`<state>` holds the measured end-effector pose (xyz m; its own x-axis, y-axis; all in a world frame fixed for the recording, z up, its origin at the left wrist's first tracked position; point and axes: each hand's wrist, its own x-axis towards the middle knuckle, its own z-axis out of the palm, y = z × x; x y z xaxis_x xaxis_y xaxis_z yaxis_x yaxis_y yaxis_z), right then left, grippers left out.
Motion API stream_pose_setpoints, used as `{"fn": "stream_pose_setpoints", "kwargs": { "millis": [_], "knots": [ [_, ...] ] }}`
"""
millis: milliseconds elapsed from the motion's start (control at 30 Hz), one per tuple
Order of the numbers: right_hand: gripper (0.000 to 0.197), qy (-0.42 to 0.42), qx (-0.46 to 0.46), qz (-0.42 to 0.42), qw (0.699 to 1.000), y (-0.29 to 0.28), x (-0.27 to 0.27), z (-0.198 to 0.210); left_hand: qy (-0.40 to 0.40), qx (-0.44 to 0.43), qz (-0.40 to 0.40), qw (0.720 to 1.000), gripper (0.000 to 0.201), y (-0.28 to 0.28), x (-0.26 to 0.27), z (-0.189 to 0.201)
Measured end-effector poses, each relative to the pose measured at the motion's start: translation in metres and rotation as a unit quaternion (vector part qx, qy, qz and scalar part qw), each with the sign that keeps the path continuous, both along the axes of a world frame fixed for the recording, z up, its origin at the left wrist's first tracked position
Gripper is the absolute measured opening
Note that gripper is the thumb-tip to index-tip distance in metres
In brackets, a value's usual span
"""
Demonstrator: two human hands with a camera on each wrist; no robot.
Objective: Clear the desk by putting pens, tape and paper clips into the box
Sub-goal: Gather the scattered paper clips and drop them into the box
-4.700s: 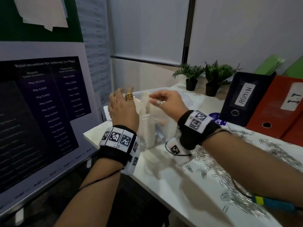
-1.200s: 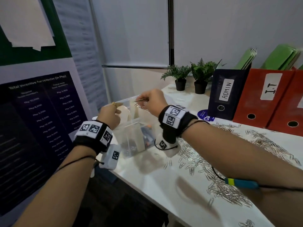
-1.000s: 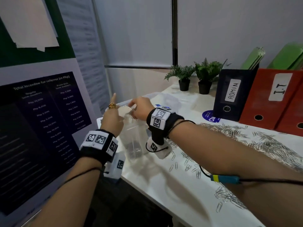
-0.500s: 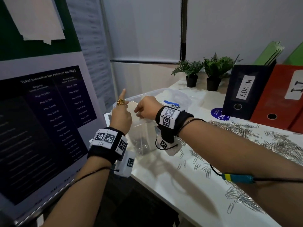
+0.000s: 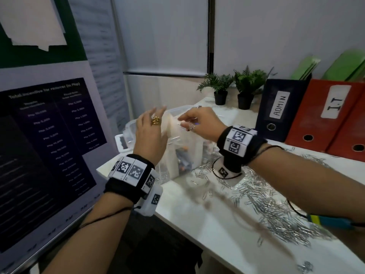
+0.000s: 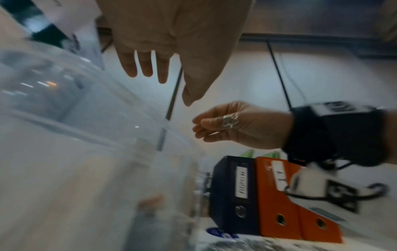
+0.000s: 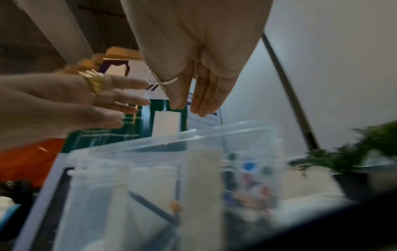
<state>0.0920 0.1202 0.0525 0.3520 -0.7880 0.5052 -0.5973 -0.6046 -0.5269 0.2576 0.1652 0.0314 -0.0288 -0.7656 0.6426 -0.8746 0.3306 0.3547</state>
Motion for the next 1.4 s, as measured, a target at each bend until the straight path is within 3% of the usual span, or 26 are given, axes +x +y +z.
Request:
{"fn": "stream_pose_setpoints", "kwargs": {
  "millis": [67,133,233,300,400,500,600,733,933,1067,1200,1400],
  "knots": [
    [0.019,-0.005,-0.007,-0.045,0.999,-0.001,-0.036,-0.006,-0.044,-0.004,-0.046,0.998,0.063,0.012,-0.023,-0.002],
    [0.018,0.03,0.008,-0.103,0.994,0.001,-0.072,-0.017,-0.113,0.057,-0.102,0.987,0.063,0.019,-0.047,-0.016],
    [0.019,0.195,0.129,-0.145,0.961,0.005,-0.112,-0.044,-0.274,0.225,-0.127,0.926,0.059,0.014,-0.077,-0.048],
    [0.019,0.286,0.201,-0.144,0.926,0.007,-0.12,-0.064,-0.302,0.32,-0.137,0.888,0.06,0.006,-0.086,-0.064],
    [0.035,0.317,0.226,-0.176,0.904,0.011,-0.12,-0.081,-0.318,0.374,-0.122,0.863,0.066,-0.003,-0.094,-0.077],
    [0.053,0.354,0.264,-0.184,0.878,0.009,-0.123,-0.092,-0.326,0.372,-0.096,0.864,0.071,-0.014,-0.105,-0.085],
    [0.048,0.39,0.265,-0.191,0.861,0.009,-0.124,-0.1,-0.331,0.35,-0.086,0.872,0.072,-0.022,-0.117,-0.092],
    [0.03,0.386,0.241,-0.192,0.869,0.011,-0.123,-0.097,-0.308,0.343,-0.079,0.884,0.079,-0.026,-0.133,-0.1],
    [0.025,0.396,0.229,-0.177,0.871,0.015,-0.124,-0.091,-0.27,0.371,-0.083,0.884,0.042,-0.033,-0.156,-0.092],
    [0.025,0.394,0.187,-0.188,0.88,0.02,-0.12,-0.086,-0.252,0.372,-0.091,0.889,0.03,-0.038,-0.156,-0.096],
    [0.031,0.374,0.172,-0.193,0.891,0.021,-0.121,-0.085,-0.23,0.355,-0.104,0.9,0.022,-0.036,-0.156,-0.1],
    [0.047,0.299,0.126,-0.193,0.926,0.025,-0.122,-0.086,-0.254,0.368,-0.109,0.888,0.022,-0.037,-0.158,-0.097]
  ]
}}
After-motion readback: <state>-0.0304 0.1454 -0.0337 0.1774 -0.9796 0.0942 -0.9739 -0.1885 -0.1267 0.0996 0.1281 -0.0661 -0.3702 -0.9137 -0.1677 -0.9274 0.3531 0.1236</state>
